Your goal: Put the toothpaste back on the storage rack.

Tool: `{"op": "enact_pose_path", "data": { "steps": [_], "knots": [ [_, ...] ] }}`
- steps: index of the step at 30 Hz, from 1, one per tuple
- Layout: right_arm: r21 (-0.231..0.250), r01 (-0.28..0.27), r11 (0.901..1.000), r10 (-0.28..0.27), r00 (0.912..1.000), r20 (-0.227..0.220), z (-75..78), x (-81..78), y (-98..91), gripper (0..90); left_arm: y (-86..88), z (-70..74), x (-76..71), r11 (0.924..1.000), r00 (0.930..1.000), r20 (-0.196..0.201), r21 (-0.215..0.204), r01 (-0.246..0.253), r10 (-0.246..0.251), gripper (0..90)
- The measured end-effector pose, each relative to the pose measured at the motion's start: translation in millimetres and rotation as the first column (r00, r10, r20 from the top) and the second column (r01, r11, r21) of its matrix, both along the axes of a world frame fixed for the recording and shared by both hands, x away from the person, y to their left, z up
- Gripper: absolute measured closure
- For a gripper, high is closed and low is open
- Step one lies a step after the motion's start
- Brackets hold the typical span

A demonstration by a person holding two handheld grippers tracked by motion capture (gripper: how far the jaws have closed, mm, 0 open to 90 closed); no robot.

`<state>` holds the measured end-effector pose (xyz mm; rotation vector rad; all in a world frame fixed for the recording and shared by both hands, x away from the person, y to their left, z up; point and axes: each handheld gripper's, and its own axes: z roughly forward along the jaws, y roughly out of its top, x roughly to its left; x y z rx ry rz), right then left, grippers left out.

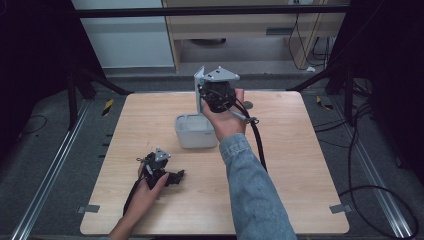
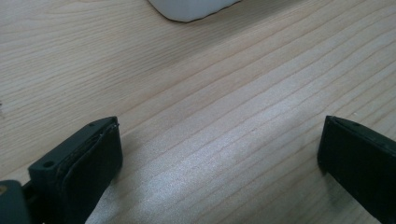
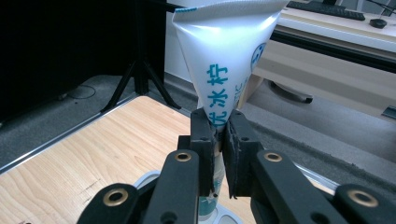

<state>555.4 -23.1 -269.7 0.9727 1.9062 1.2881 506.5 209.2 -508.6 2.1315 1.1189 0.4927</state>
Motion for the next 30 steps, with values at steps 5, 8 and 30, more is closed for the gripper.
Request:
{"op": "enact_pose_path", "data": {
  "steps": [5,8,30],
  "knots": [
    [-0.001,-0.005,1.0,0.005,1.0,-0.003,-1.6,0.8,3.2,83.2,0.0,0.0,0.0,1.0,1.0,0.0,0.0,0.0,0.0,0.0],
    [-0.002,-0.005,1.0,0.005,1.0,-0.004,-1.9,1.0,4.1,83.3,-0.1,0.0,0.1,1.0,1.0,0.0,-0.001,0.0,0.0,0.0],
    [-0.018,-0.034,0.9993,0.033,0.9989,-0.032,-18.1,6.1,16.2,83.2,-0.1,0.0,0.1,1.0,1.0,0.0,0.0,0.0,0.0,0.0]
  ]
}}
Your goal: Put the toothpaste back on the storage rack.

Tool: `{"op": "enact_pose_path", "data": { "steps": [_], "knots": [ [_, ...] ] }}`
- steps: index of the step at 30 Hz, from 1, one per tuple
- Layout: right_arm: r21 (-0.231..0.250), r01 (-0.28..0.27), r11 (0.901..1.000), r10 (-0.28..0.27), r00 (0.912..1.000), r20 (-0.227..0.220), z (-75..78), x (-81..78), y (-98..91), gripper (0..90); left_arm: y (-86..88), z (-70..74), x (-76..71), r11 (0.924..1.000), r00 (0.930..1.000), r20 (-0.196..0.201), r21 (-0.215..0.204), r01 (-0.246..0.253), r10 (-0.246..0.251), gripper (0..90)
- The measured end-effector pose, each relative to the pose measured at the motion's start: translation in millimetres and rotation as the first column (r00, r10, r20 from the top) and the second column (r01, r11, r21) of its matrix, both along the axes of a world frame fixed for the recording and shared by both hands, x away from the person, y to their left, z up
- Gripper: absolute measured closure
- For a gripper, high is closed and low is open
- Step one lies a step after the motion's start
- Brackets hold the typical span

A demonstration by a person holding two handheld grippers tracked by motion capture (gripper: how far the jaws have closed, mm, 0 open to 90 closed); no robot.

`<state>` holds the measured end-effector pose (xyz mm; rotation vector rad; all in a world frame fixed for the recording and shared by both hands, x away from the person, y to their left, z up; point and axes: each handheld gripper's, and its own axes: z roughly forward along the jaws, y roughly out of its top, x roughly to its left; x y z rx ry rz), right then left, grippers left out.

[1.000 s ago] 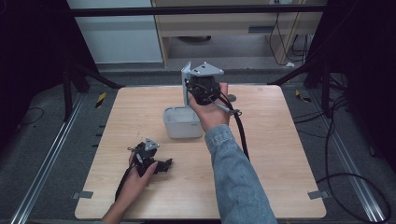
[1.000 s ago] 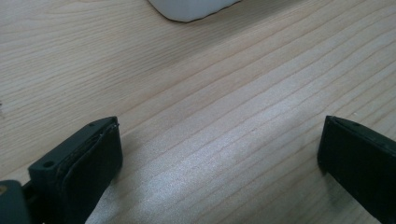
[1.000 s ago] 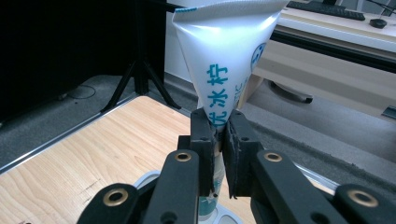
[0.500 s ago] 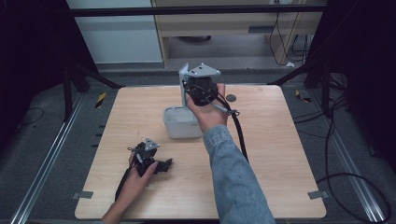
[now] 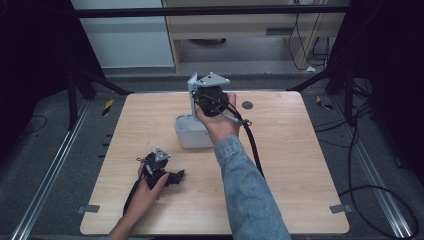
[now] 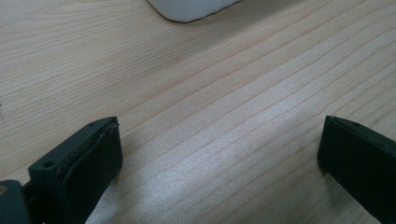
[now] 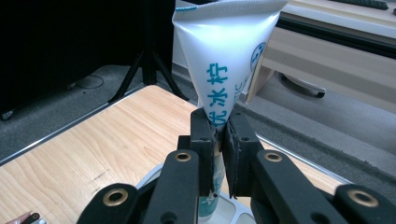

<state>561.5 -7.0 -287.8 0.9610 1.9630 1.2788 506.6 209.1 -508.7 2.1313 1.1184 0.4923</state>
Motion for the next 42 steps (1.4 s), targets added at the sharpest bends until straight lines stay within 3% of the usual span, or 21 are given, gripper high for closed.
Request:
{"op": "enact_pose_path", "data": {
  "steps": [27,42],
  "knots": [
    [-0.047,0.005,0.9989,-0.01,0.9938,-0.111,-56.1,15.7,13.1,83.3,-0.6,-0.2,0.2,1.0,1.0,0.002,-0.002,0.0,0.0,0.0],
    [-0.054,0.018,0.9984,-0.025,0.9905,-0.136,-72.1,22.4,13.8,83.3,-0.7,-0.2,0.5,1.0,1.0,0.001,-0.002,0.004,-0.004,0.0]
  ]
}}
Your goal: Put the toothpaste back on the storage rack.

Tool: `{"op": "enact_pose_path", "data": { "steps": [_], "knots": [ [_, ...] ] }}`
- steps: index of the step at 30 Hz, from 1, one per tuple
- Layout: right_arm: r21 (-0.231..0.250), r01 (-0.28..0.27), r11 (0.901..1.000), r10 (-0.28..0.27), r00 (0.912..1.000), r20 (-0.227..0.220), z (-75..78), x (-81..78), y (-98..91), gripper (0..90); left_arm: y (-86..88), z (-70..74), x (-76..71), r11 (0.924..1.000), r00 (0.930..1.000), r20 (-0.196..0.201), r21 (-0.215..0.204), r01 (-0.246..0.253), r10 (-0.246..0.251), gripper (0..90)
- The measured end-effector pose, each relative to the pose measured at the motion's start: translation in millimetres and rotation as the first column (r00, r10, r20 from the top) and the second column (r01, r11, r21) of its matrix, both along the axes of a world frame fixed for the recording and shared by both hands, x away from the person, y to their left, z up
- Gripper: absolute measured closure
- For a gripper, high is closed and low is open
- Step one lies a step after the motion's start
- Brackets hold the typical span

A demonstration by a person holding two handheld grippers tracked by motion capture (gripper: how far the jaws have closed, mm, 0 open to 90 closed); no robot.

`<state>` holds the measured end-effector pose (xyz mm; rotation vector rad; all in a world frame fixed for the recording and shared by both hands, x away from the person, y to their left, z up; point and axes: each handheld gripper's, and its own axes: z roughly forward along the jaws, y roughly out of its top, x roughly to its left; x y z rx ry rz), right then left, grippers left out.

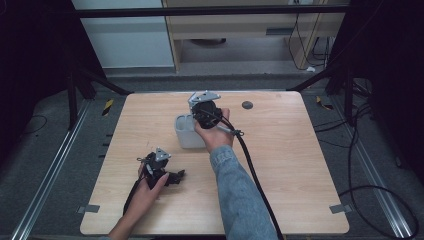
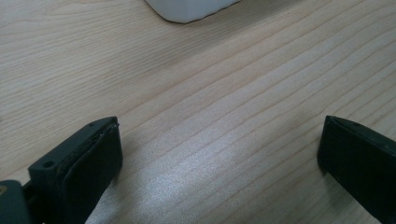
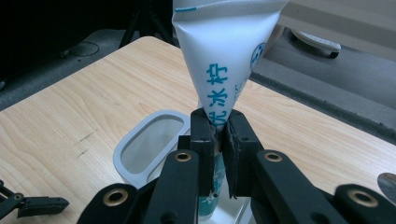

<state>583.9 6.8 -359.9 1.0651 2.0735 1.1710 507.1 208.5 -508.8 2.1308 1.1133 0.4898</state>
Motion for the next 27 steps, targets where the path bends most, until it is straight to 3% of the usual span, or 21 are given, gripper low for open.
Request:
{"op": "enact_pose_path", "data": {
  "steps": [27],
  "knots": [
    [-0.031,0.006,0.9995,-0.008,0.9984,-0.055,-23.4,3.7,2.8,83.2,0.0,0.0,0.0,1.0,1.0,0.0,0.0,0.0,0.0,0.0]
  ]
}}
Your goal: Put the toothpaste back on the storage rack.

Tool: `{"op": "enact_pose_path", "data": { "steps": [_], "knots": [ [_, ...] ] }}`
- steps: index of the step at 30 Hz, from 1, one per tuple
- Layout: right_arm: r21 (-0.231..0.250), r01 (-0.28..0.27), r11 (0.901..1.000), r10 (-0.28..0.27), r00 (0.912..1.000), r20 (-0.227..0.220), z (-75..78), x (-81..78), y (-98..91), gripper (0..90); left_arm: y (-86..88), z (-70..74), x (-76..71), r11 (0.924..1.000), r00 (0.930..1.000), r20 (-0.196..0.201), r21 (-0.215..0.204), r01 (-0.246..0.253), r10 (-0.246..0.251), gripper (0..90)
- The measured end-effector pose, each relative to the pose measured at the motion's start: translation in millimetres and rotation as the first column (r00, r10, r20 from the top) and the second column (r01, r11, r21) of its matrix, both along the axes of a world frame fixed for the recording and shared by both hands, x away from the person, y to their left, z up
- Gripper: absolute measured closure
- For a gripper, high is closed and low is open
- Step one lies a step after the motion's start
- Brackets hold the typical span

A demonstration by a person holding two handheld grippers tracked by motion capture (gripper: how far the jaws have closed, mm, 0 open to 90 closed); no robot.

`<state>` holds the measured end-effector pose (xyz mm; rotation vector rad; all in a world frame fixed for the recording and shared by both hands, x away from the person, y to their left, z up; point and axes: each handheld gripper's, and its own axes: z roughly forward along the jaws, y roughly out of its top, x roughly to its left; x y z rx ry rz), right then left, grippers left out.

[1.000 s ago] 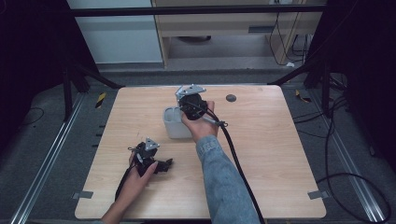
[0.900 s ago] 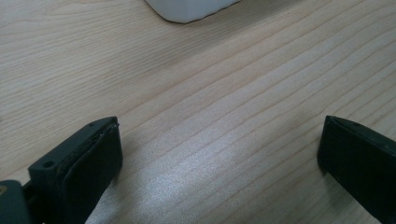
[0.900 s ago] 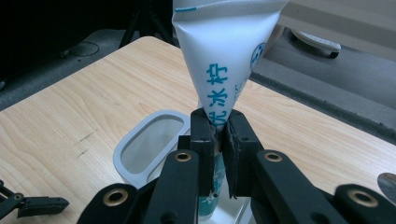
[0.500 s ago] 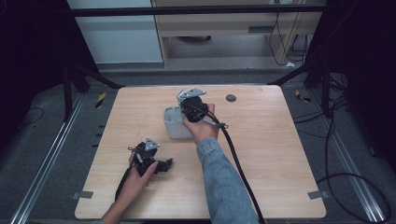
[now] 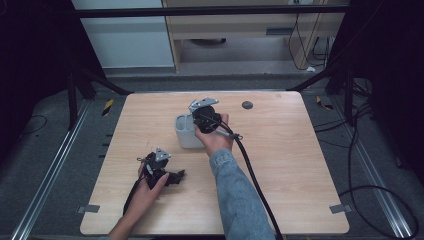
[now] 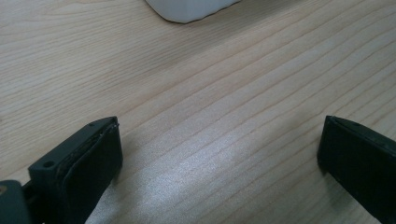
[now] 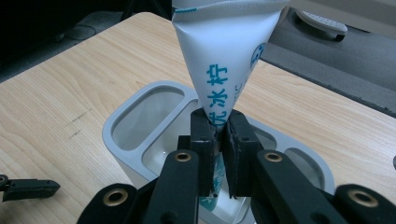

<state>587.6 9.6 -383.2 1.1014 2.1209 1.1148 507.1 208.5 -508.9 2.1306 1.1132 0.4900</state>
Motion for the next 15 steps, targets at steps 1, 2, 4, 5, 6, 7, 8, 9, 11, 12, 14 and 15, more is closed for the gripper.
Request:
{"op": "enact_pose_path", "data": {
  "steps": [1,2,4,5,6,7,8,9,11,12,14,15],
  "knots": [
    [0.0,0.0,1.0,0.0,1.0,0.0,0.0,0.0,0.0,83.2,0.0,0.0,0.0,1.0,1.0,0.0,0.0,0.0,0.0,0.0],
    [-0.001,0.0,1.0,0.0,1.0,-0.002,-0.3,0.0,0.2,83.2,0.0,0.0,0.0,1.0,1.0,0.0,0.0,0.0,0.0,0.0],
    [-0.005,-0.001,1.0,0.001,1.0,-0.001,-0.9,-0.2,0.2,83.2,0.0,0.0,0.0,1.0,1.0,0.0,-0.001,0.0,0.0,0.0],
    [-0.005,0.0,1.0,0.0,1.0,-0.002,-1.2,-0.8,0.5,83.2,0.0,0.0,0.0,1.0,1.0,0.0,0.0,0.0,0.0,0.0],
    [-0.01,-0.002,0.9999,0.002,1.0,-0.006,-1.7,-1.3,0.8,83.2,0.0,0.0,0.0,1.0,1.0,0.0,0.0,0.0,0.0,0.0],
    [-0.011,-0.001,0.9999,0.001,1.0,-0.008,-2.0,-1.2,0.7,83.2,0.0,0.0,0.0,1.0,1.0,0.0,0.0,0.0,0.0,0.0],
    [-0.011,-0.001,0.9999,0.001,1.0,-0.008,-2.0,-1.2,0.7,83.2,0.0,0.0,0.0,1.0,1.0,0.0,0.0,0.0,0.0,0.0],
    [-0.011,0.001,0.9999,-0.001,1.0,-0.008,-2.3,-0.9,0.3,83.2,0.0,0.0,0.0,1.0,1.0,0.0,0.0,0.0,0.0,0.0],
    [-0.013,0.003,0.9999,-0.003,0.9999,-0.013,-3.1,-0.6,-0.5,83.2,0.0,0.0,0.0,1.0,1.0,0.0,0.0,0.0,0.0,0.0],
    [-0.011,0.004,0.9999,-0.004,0.9999,-0.014,-3.1,-0.5,-0.7,83.2,0.0,0.0,0.0,1.0,1.0,0.0,0.0,0.0,0.0,0.0],
    [-0.011,0.003,0.9999,-0.003,0.9998,-0.018,-2.7,-0.2,-0.9,83.2,0.0,0.0,0.0,1.0,1.0,0.0,0.0,0.0,0.0,0.0],
    [-0.011,0.003,0.9999,-0.003,0.9998,-0.018,-2.7,-0.2,-0.9,83.2,0.0,0.0,0.0,1.0,1.0,0.0,0.0,0.0,0.0,0.0]
  ]
}}
